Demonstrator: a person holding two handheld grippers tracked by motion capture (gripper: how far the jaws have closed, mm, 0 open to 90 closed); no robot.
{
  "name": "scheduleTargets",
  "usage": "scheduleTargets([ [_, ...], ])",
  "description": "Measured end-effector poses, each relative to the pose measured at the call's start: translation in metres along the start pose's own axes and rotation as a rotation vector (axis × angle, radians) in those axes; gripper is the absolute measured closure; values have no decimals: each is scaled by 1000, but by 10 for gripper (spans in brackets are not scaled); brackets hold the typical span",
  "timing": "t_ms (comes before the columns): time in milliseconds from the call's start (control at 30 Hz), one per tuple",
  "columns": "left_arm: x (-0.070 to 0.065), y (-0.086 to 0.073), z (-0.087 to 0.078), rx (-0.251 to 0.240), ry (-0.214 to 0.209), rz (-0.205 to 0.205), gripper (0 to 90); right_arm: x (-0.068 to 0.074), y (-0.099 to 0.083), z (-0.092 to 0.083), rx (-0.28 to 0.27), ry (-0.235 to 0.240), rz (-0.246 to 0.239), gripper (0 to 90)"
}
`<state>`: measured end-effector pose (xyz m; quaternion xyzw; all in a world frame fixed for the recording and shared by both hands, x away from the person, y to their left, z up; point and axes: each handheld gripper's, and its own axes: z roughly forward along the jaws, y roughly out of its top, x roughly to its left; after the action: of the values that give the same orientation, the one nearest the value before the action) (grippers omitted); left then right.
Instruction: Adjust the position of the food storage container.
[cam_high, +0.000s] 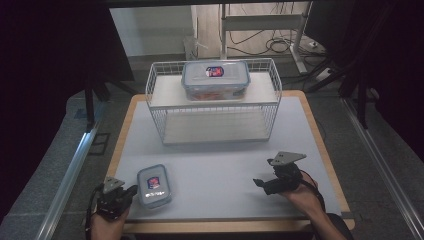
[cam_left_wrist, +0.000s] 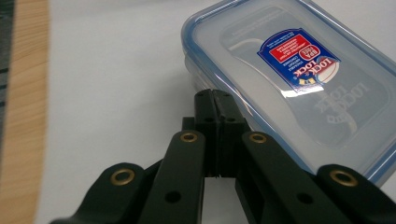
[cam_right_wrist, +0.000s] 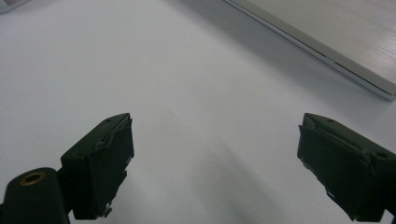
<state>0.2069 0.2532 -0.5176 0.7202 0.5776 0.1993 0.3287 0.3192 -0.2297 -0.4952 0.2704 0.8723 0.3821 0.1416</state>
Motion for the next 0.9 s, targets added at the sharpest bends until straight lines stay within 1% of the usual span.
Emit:
scheduleTargets([
  [133,-11,12,13,-7,-37,29,897,1,0,1,3,0,-4,107],
  [200,-17,18,19,-8,-49,43,897,0,0,1,8,-2,-2,108],
  [400,-32,35,37,-13,-97,59,896,-4,-2,2,14,-1,20,109],
  [567,-48,52,55,-8,-142,93,897,-5,-3,3,19,-1,24,110],
  [667,-55,61,63,-8,-147,123,898,-6,-3,3,21,0,28,111],
  [700,-56,62,63,-8,-148,133,897,-6,-4,3,22,-2,28,111],
  [733,-56,62,63,-11,-151,134,897,-7,-4,3,23,-4,30,112],
  [800,-54,59,58,-10,-157,131,897,-8,-4,1,20,-7,33,113],
  [900,-51,50,47,-13,-165,115,897,-10,-5,0,13,-12,39,114],
])
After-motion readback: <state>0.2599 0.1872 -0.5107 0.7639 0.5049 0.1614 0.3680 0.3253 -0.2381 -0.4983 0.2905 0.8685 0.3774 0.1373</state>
